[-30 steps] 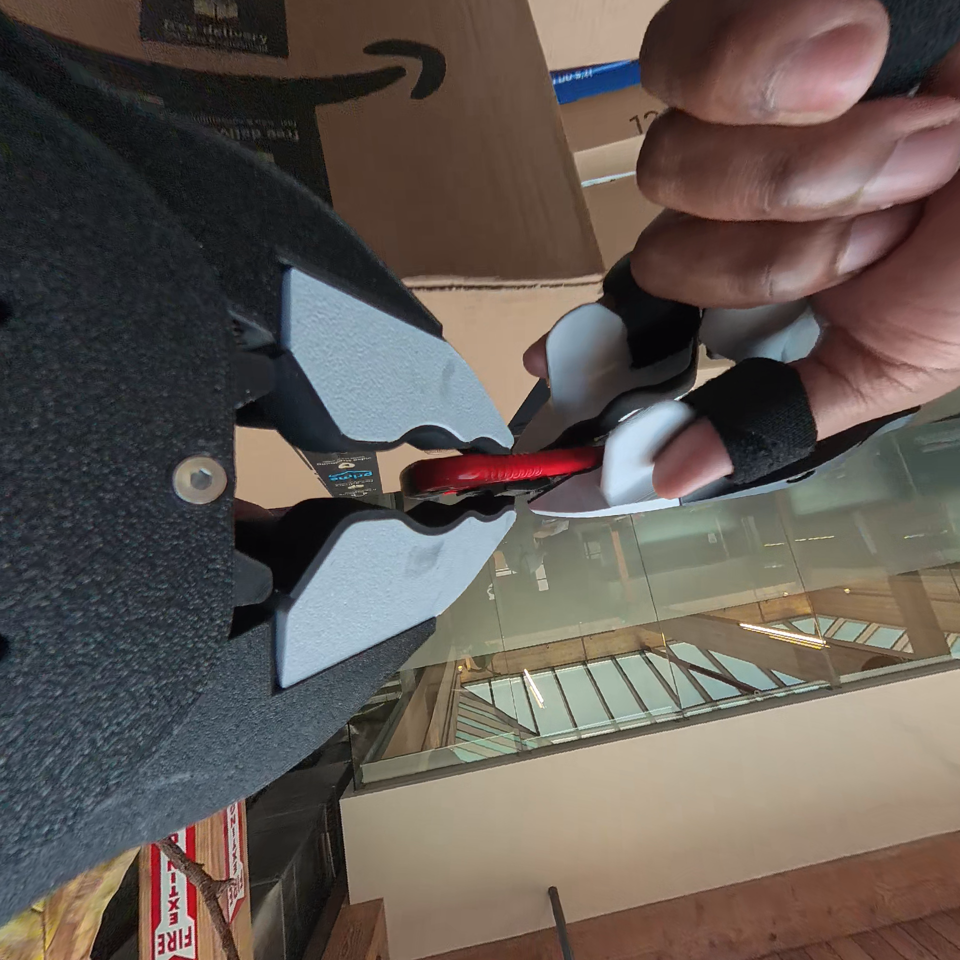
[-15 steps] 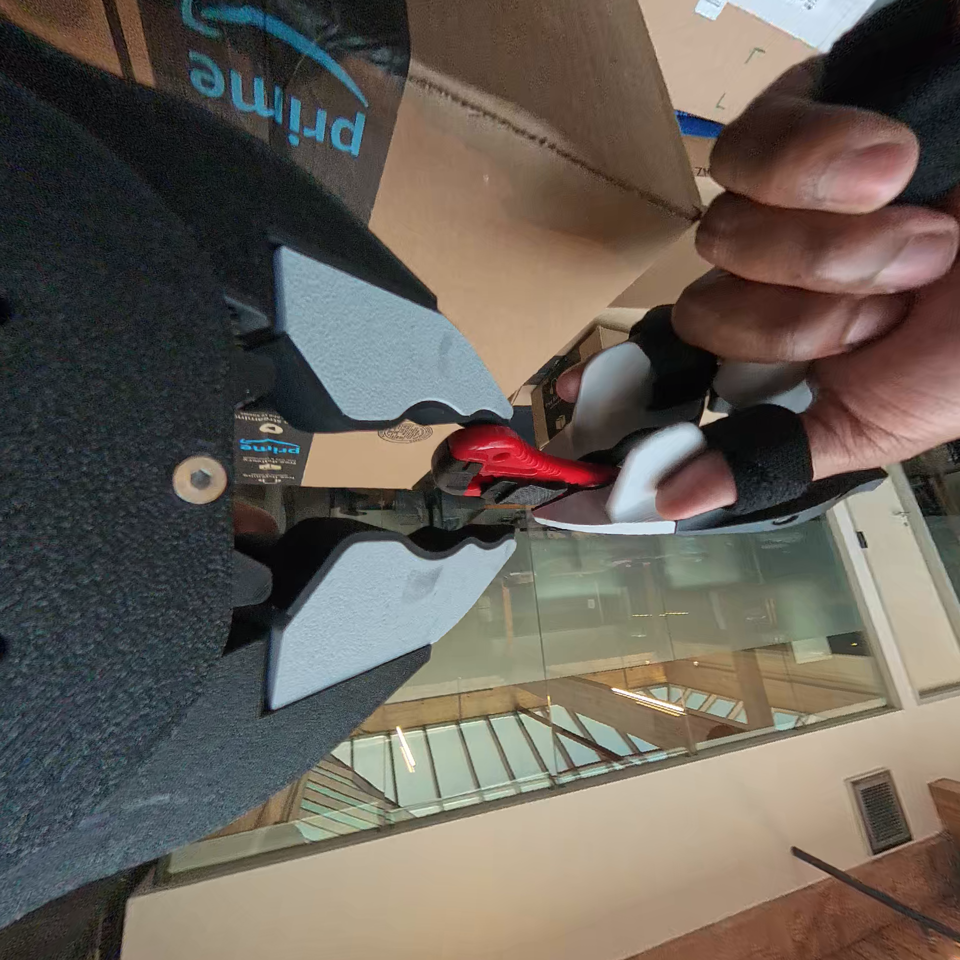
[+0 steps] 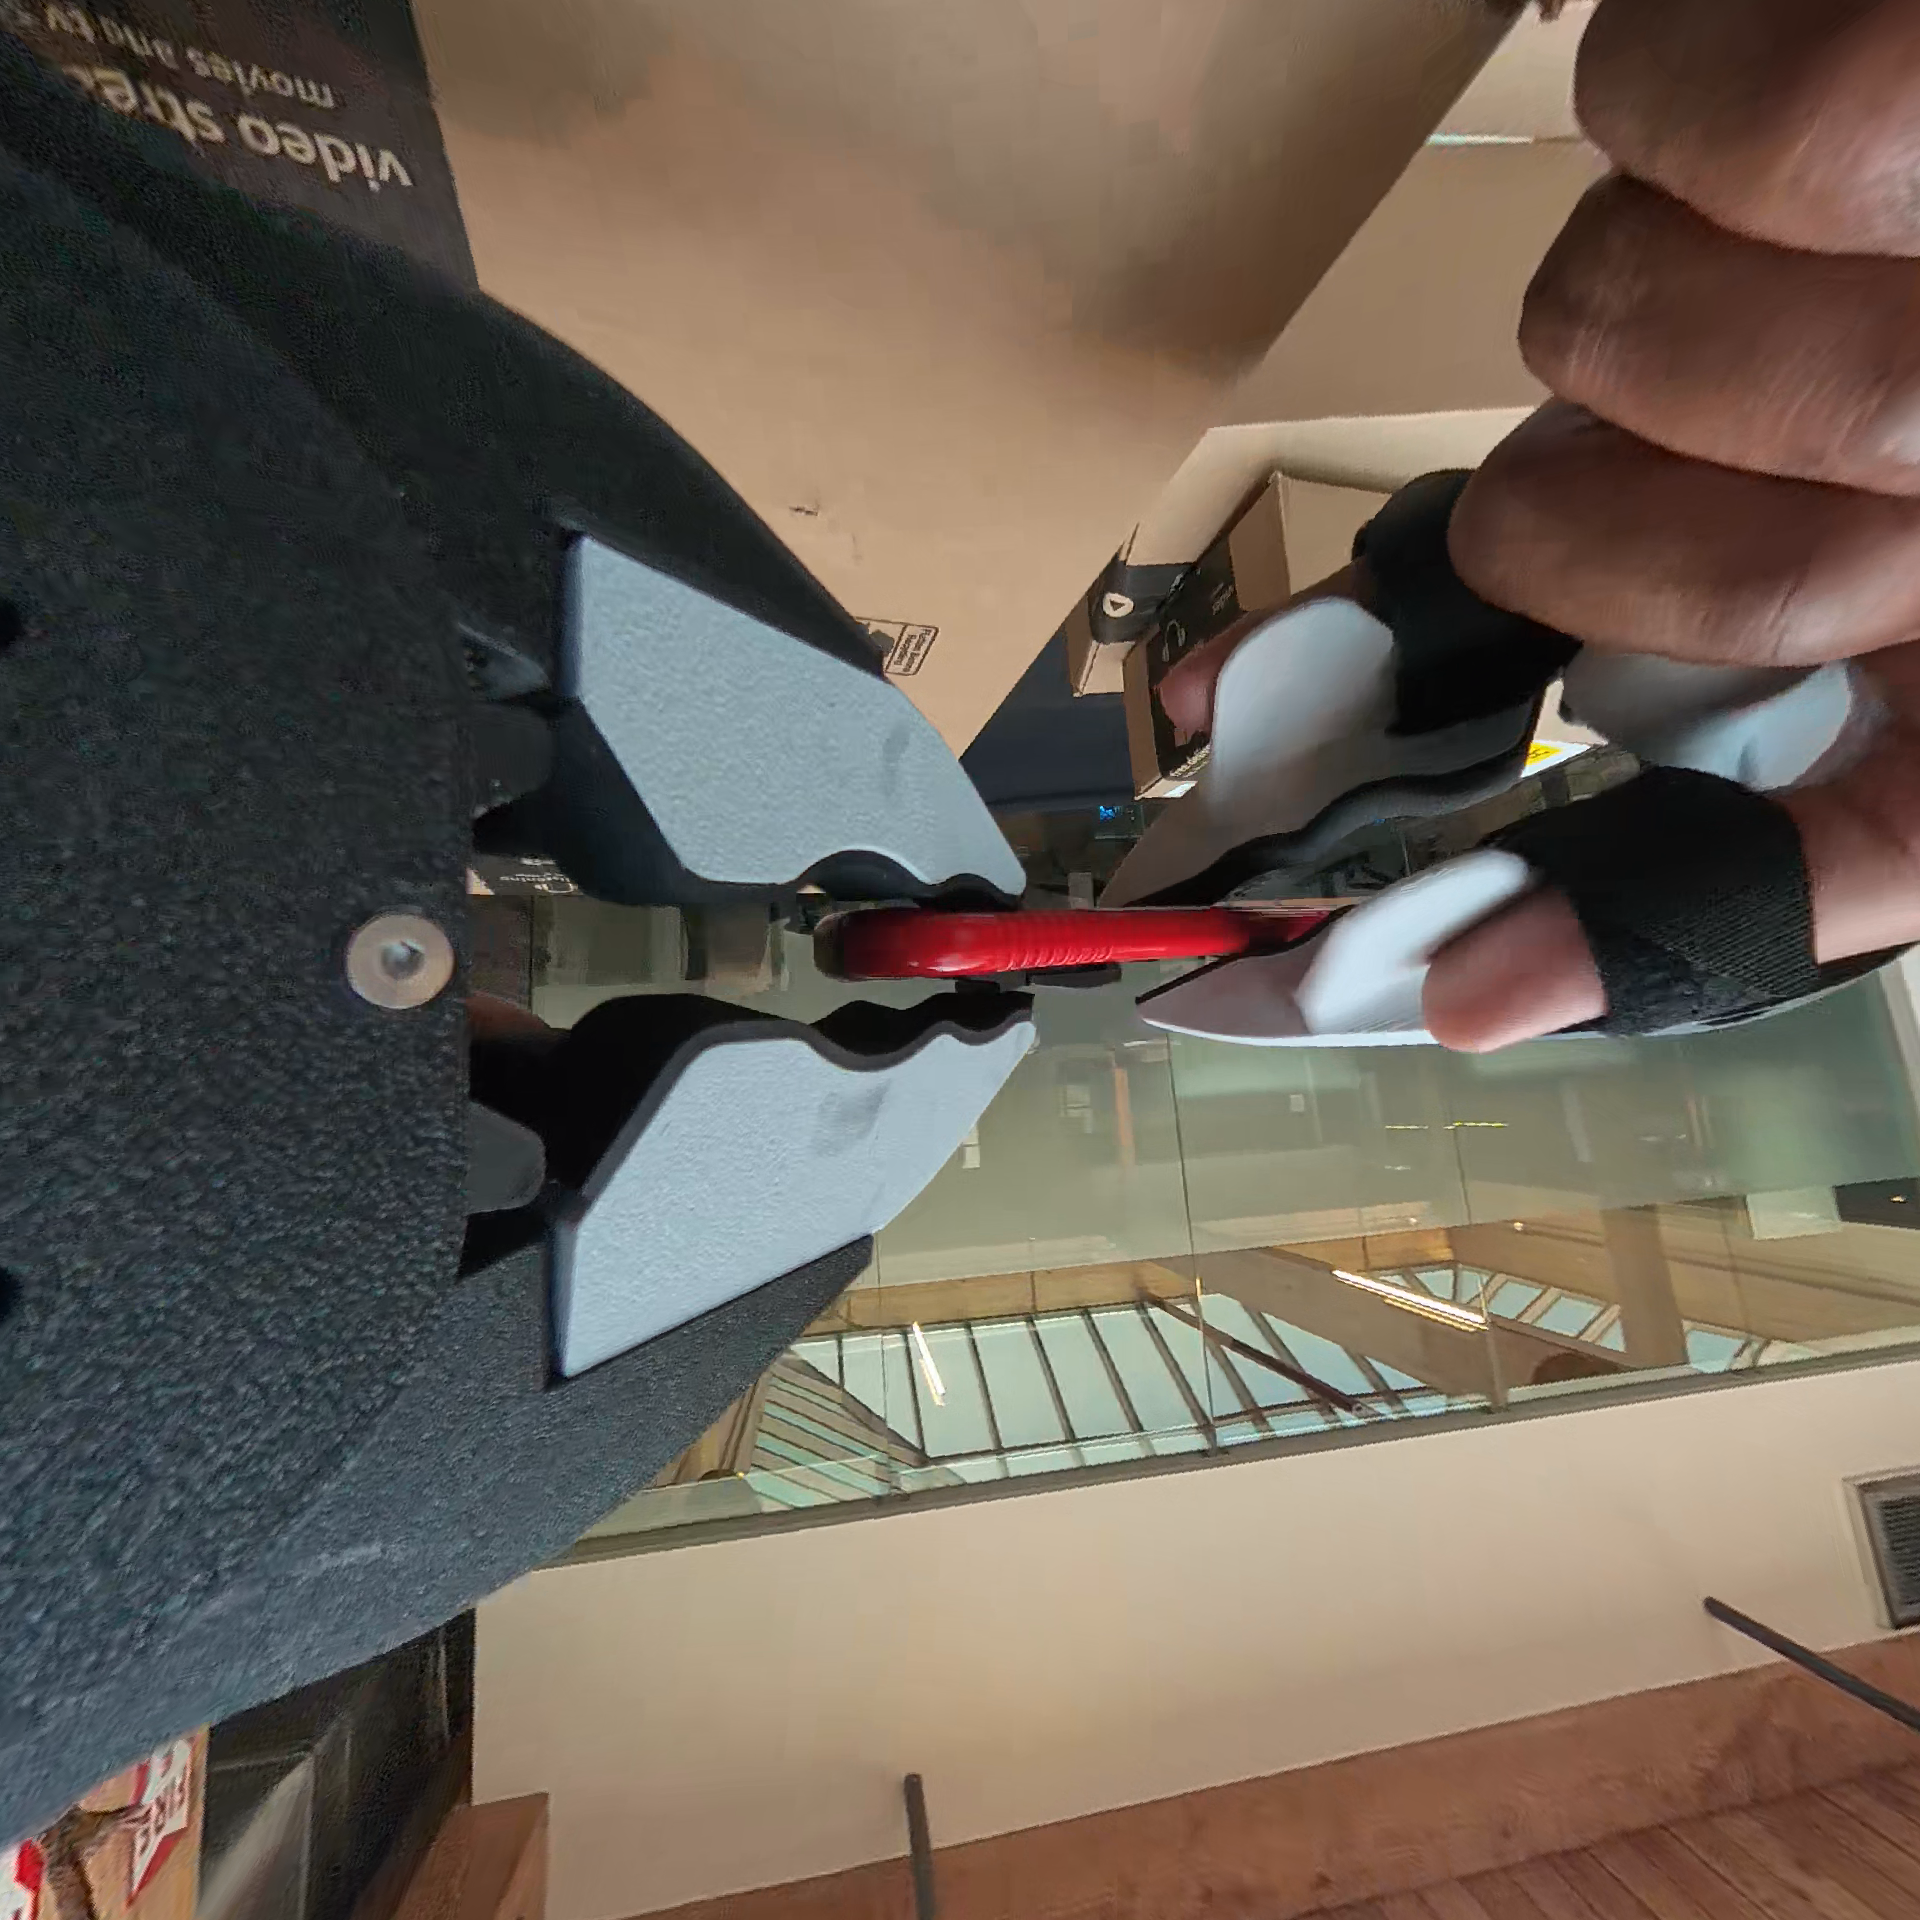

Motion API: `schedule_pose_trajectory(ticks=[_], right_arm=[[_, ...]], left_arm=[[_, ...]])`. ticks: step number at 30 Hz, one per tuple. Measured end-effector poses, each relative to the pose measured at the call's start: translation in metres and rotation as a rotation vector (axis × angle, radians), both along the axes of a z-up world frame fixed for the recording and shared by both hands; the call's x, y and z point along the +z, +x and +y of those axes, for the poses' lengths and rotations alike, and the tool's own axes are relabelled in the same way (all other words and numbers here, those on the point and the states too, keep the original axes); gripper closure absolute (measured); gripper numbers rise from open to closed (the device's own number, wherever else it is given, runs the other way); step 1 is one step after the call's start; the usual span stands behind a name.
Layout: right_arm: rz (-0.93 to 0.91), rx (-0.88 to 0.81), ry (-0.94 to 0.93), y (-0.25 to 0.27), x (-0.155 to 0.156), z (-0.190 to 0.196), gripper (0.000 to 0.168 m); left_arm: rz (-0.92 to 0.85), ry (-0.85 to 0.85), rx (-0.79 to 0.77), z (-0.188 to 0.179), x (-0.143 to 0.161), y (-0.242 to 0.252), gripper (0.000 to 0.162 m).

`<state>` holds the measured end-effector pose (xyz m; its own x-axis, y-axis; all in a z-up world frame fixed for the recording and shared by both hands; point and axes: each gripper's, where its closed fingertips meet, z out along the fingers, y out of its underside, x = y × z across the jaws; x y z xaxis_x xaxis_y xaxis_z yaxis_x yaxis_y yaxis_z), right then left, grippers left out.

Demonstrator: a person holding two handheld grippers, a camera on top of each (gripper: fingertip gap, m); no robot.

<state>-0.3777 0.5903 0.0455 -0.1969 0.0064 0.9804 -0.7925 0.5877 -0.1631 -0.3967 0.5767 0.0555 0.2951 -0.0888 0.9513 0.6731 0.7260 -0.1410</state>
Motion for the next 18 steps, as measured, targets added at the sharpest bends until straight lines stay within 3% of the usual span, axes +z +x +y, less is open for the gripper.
schedule_pose_trajectory(ticks=[1, 8, 18], right_arm=[[0.002, -0.014, -0.009, 0.000, -0.001, -0.002, 0.153], [0.008, -0.012, -0.032, 0.008, -0.004, -0.014, 0.152], [-0.023, 0.059, 0.071, 0.012, -0.017, -0.021, 0.139]], left_arm=[[-0.007, 0.003, 0.020, -0.005, -0.002, -0.002, 0.144], [0.004, 0.010, 0.082, -0.021, -0.006, -0.007, 0.148], [0.003, -0.050, 0.024, -0.026, -0.012, 0.001, 0.152]])
